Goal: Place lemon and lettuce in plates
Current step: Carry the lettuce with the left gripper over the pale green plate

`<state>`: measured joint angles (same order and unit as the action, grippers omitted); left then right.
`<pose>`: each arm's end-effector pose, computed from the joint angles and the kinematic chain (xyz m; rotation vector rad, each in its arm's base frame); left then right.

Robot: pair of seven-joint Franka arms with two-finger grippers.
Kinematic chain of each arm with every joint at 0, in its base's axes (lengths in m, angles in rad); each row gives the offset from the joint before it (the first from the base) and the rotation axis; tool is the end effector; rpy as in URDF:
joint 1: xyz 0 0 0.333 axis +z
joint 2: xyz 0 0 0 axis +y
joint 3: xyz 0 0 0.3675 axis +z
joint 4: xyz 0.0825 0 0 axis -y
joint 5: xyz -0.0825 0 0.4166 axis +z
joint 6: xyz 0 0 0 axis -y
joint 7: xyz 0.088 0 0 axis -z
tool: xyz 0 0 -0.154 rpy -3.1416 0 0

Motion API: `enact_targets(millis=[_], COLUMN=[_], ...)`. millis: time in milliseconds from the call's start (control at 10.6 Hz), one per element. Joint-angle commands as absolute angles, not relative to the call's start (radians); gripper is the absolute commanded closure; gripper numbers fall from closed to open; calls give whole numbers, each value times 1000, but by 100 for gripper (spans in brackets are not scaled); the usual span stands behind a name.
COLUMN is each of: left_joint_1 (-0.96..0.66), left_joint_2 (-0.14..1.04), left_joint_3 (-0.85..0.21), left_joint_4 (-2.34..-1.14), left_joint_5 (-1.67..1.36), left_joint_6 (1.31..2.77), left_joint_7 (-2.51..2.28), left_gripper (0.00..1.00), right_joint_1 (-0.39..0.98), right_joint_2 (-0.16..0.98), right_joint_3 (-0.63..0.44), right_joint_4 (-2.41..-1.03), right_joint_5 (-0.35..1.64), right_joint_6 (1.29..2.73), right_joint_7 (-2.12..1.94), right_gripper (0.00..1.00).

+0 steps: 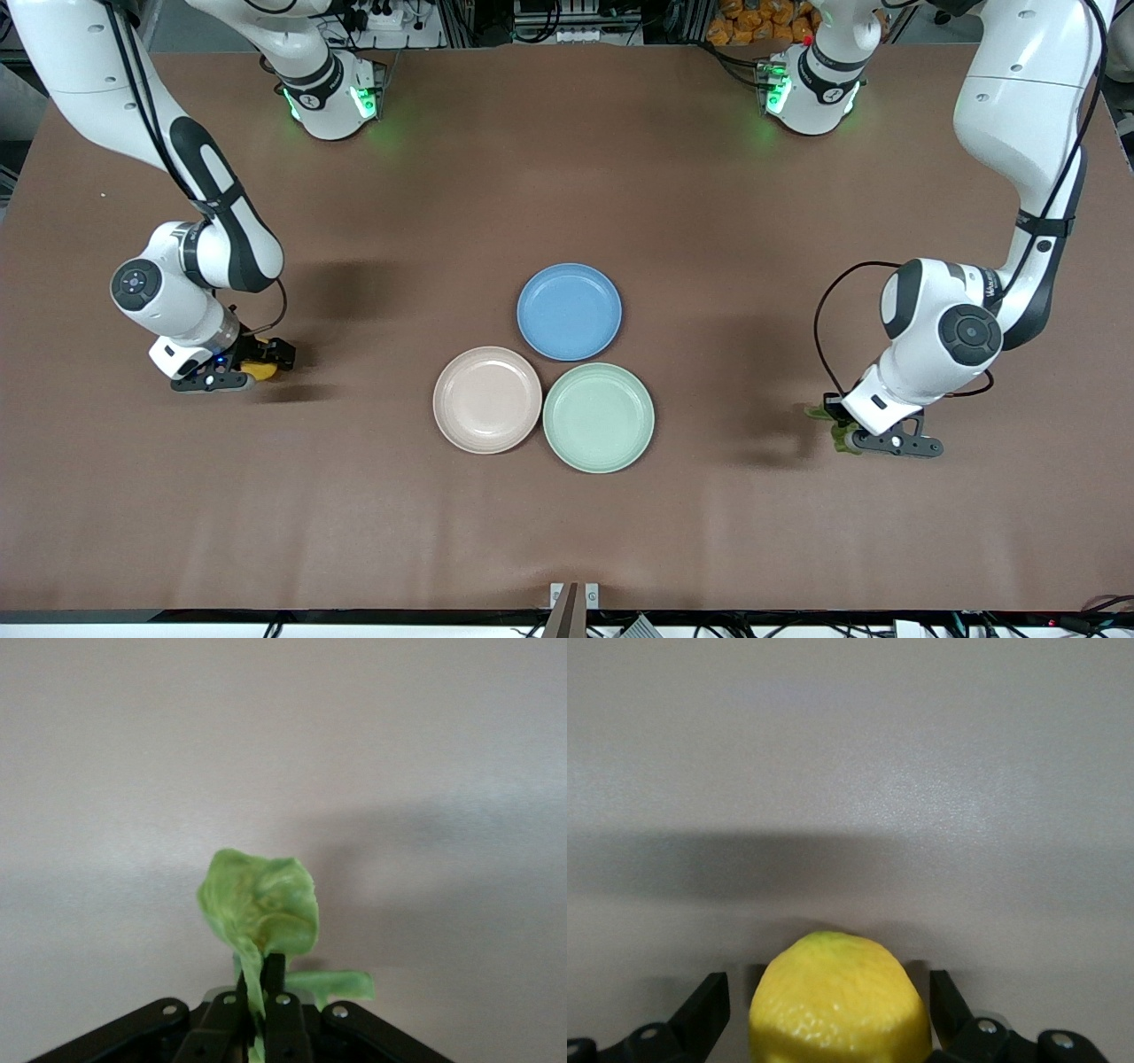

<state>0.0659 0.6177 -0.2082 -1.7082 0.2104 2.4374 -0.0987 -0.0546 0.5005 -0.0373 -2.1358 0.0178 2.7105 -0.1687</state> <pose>0.7415 -0.0842 0.2243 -3.1131 0.2345 -0.2063 0.6191 -0.0579 0.1444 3.1185 0.1032 0.1136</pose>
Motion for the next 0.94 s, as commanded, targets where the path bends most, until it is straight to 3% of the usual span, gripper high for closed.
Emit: enact_targets(millis=[0,282,846], left_joint_1=[37,29,-120], left_joint_2=[581,569,629], left_joint_3=[-225,-279,-293], left_joint_4=[-1726,-1718,-1612], left_joint_5=[239,235,226], left_joint_6=[2430,2430,2431], left_joint_7=[-120,-150,-341], left_gripper=[100,100,100], right_joint_1=[-80,-80,-77], right_joint_2=[512,514,525], right_joint_3=[-26,-28,-28], right_joint_4=[-2126,-2128,-2126], right_joint_5=[20,20,20], right_joint_6=[2727,2727,2729], right_joint_7=[-215,-215,-213], right_gripper=[0,0,25])
